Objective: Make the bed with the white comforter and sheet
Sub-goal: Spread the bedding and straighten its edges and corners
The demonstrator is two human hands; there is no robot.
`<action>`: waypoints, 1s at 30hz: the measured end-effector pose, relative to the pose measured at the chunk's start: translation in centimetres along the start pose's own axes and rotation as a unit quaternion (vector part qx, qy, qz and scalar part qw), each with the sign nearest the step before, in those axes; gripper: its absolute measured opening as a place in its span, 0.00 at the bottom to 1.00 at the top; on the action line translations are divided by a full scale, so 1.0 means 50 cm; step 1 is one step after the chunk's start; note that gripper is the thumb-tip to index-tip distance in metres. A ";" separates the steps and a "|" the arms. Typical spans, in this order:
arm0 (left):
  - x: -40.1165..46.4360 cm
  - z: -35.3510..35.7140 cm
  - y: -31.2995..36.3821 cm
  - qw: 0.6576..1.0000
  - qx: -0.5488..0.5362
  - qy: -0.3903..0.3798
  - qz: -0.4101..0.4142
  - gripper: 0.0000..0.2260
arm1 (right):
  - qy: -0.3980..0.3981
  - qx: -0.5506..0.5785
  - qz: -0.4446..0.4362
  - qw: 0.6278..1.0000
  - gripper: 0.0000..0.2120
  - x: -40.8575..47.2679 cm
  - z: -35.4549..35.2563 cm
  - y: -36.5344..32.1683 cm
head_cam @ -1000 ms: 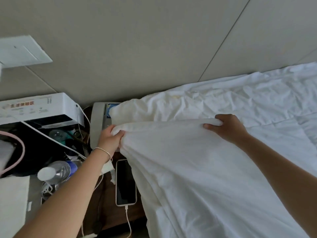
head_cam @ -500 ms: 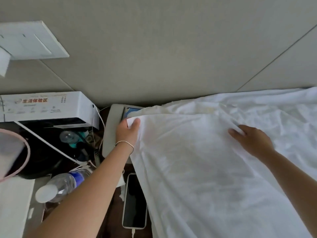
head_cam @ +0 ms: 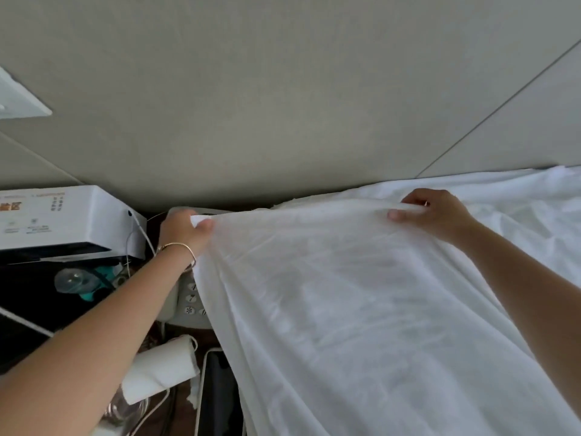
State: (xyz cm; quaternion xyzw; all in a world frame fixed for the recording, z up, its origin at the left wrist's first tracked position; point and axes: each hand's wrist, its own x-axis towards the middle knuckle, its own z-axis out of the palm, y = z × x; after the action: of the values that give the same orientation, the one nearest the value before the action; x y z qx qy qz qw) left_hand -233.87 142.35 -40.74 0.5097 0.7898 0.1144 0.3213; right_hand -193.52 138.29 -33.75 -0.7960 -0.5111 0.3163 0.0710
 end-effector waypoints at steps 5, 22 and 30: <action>0.004 0.012 -0.001 0.997 -0.025 0.065 0.023 0.09 | 0.038 0.121 0.002 0.992 0.10 -0.027 -0.018 0.065; -0.320 0.213 0.081 0.749 0.096 -0.072 0.652 0.15 | 0.178 -0.119 -0.068 0.974 0.23 -0.279 0.251 0.156; -0.423 0.261 0.094 0.901 0.339 -0.127 0.239 0.25 | 0.072 -0.142 0.165 0.973 0.26 -0.646 0.280 0.389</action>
State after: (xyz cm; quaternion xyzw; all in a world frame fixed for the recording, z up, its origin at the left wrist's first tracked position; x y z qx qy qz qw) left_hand -216.48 123.99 -40.08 0.7712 0.5882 -0.1525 0.1898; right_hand -195.58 98.51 -39.38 -0.8922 -0.4058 0.1894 -0.0591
